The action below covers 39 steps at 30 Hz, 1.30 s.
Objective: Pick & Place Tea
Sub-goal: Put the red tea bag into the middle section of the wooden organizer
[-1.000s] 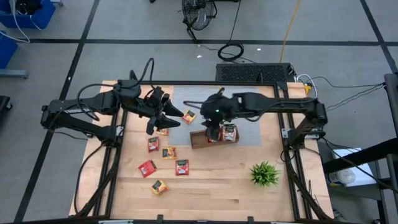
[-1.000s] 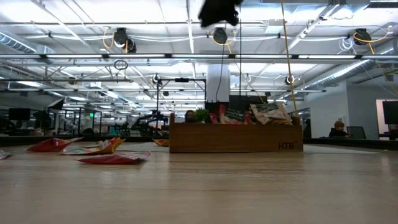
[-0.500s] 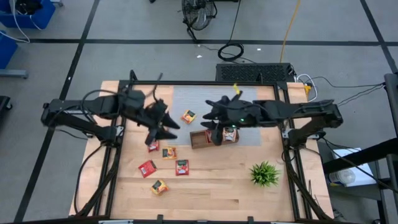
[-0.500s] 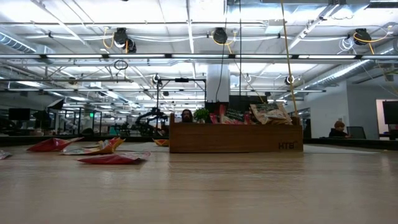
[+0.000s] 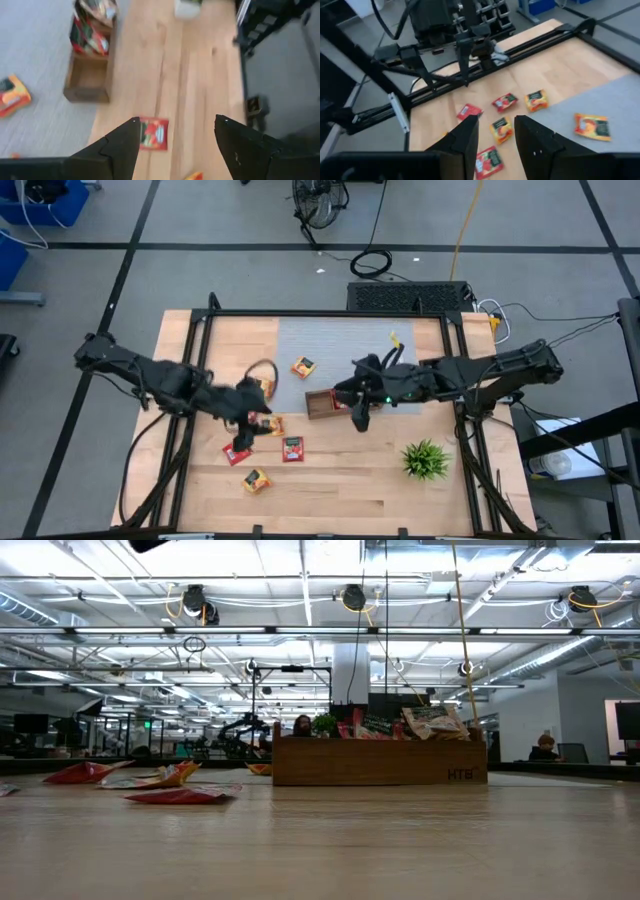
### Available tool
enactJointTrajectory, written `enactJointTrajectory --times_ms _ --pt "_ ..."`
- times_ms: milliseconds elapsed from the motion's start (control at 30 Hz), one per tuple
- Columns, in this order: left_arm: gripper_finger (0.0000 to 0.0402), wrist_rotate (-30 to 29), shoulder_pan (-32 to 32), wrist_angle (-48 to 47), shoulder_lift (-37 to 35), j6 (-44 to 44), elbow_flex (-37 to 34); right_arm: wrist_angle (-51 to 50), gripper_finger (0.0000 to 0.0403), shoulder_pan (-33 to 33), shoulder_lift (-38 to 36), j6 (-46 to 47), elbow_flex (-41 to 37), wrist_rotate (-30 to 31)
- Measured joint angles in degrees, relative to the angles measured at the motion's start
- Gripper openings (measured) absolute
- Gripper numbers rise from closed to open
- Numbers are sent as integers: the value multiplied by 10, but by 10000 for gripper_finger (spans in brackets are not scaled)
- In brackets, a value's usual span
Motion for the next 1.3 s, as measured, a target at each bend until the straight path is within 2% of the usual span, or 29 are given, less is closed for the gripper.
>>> enactJointTrajectory --times_ms 100,233,300,467,533,800,1000,1200,1300 --pt "255 -24 -27 -19 42 -19 0 37 116 11 -2 7 -25 0" --pt "255 -27 -47 -10 102 -49 0 60 116 23 -2 1 -41 8" --pt "255 -36 -57 -10 131 -69 0 72 116 30 -2 1 -49 47" --pt "255 -60 -80 -8 193 -107 0 73 116 48 -5 15 -57 197" --pt "255 -65 -86 -5 215 -118 0 73 116 49 -5 12 -61 228" --pt "255 -66 -95 31 298 -85 0 72 116 48 -5 4 -78 224" --pt "255 -60 -81 77 331 -51 0 76 116 54 -4 14 -87 224" --pt "255 -9 -64 126 376 -24 0 88 116 56 -4 18 -102 224" --pt "255 -2 -61 125 399 -27 -1 97 116 56 -4 18 -108 223"
